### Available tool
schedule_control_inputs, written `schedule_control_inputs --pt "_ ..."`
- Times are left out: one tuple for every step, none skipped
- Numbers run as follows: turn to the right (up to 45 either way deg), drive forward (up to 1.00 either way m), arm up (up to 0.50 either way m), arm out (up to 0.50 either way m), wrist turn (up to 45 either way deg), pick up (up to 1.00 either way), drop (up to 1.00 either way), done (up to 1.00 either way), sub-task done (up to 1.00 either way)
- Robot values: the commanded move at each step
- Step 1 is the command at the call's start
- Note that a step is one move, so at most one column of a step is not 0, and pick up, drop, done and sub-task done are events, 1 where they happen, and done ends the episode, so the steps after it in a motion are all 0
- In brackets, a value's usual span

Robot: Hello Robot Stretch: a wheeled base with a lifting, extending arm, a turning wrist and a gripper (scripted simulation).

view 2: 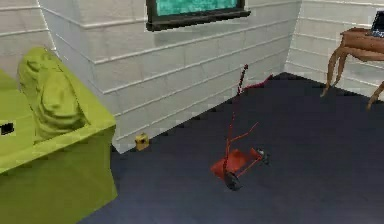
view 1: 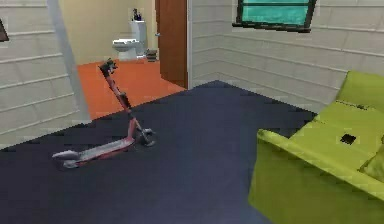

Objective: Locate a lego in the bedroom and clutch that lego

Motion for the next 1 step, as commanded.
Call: schedule_control_inputs --pt "0.0 0.90 0.00 0.00 0.0 0.00 0.00 0.00 0.00"
